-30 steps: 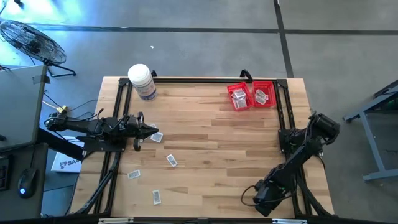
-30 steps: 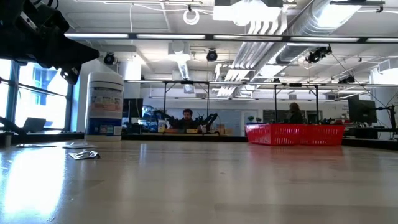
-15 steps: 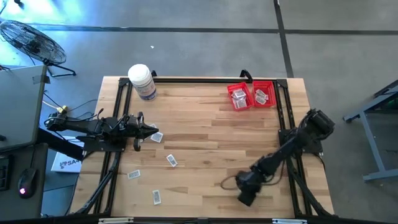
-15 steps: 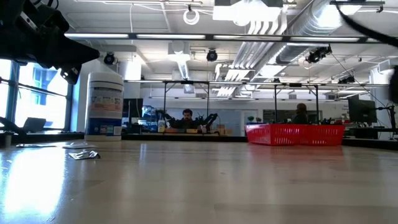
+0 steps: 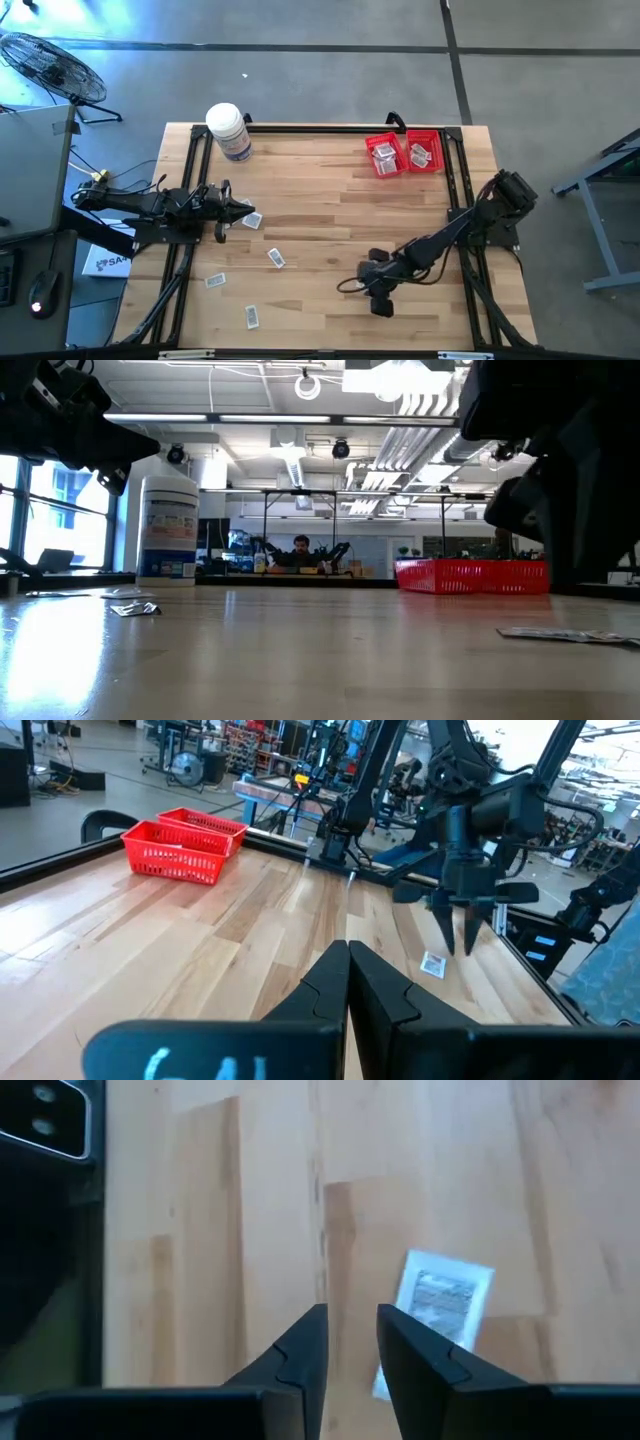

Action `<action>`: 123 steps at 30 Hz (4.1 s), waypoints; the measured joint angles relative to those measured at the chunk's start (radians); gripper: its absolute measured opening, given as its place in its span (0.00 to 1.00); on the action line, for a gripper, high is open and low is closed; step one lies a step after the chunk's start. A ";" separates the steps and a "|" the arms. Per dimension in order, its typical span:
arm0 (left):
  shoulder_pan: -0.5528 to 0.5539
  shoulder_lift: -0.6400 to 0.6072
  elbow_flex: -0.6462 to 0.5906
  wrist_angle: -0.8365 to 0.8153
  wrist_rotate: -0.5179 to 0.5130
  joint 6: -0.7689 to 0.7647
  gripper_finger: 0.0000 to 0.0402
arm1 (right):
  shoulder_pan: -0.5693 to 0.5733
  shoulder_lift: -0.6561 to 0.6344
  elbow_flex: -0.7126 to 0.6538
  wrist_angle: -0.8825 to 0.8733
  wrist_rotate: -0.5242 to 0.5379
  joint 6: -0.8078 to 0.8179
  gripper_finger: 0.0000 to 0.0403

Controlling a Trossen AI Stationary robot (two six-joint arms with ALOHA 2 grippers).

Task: Pick & Place First Aid Supplies
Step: Put the ointment pack into the right red bin

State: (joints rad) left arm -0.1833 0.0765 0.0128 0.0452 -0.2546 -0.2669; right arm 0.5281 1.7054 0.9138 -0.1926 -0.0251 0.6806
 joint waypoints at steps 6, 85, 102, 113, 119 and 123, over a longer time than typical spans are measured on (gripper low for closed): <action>0.000 0.000 0.000 0.000 0.000 0.000 0.00 | 0.009 0.000 -0.029 -0.093 0.018 -0.036 0.21; 0.000 0.000 0.000 0.000 0.001 0.000 0.00 | -0.293 0.195 -0.046 0.247 0.279 -0.520 0.20; 0.000 0.000 0.000 0.000 0.000 0.000 0.00 | -0.292 0.115 -0.056 0.202 0.285 -0.475 0.01; 0.000 0.000 0.000 0.000 0.001 0.000 0.00 | -0.356 -0.223 -0.055 0.056 0.305 -0.387 0.00; 0.000 0.000 0.000 0.000 0.001 0.000 0.00 | -0.439 -0.367 -0.053 -0.052 0.191 -0.201 0.00; 0.000 0.000 0.000 0.000 0.001 0.000 0.00 | -0.487 -0.421 -0.053 -0.108 0.163 -0.181 0.00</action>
State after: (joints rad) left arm -0.1833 0.0763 0.0128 0.0454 -0.2539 -0.2669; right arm 0.0415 1.2845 0.8604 -0.3005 0.1375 0.5001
